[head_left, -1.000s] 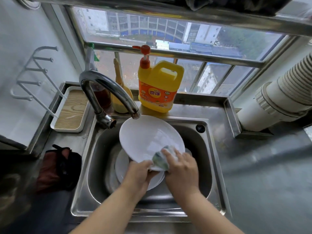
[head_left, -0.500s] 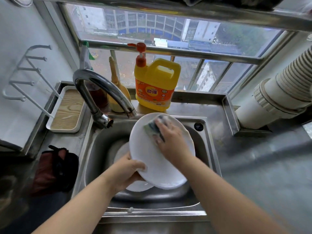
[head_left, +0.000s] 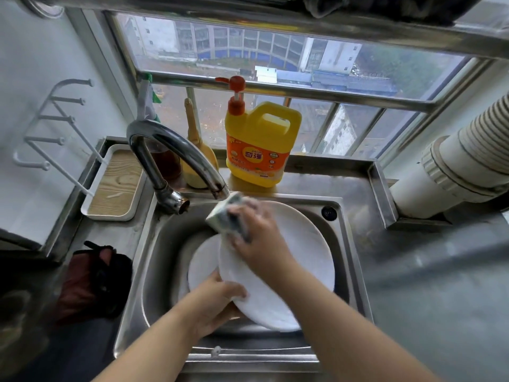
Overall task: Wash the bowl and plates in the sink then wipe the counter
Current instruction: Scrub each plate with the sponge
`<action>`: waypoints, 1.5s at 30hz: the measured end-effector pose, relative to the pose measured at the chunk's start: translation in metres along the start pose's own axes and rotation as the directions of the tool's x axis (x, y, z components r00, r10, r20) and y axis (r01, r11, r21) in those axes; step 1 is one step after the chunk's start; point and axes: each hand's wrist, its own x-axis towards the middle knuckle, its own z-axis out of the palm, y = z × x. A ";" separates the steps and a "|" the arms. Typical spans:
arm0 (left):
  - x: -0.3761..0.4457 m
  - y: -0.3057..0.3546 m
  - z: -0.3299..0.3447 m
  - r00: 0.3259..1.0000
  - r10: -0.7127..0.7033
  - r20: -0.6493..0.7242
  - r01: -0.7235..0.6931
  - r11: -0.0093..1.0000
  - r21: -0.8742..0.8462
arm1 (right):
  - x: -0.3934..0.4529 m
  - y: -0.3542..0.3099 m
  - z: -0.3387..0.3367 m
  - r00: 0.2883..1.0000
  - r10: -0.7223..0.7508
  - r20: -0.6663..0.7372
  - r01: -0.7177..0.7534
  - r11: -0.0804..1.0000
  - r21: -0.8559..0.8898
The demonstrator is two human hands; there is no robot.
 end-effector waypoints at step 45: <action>-0.001 0.018 -0.001 0.999 0.032 -0.027 -0.034 0.998 -0.054 | -0.010 0.014 0.000 0.998 0.055 0.006 -0.055 0.996 -0.068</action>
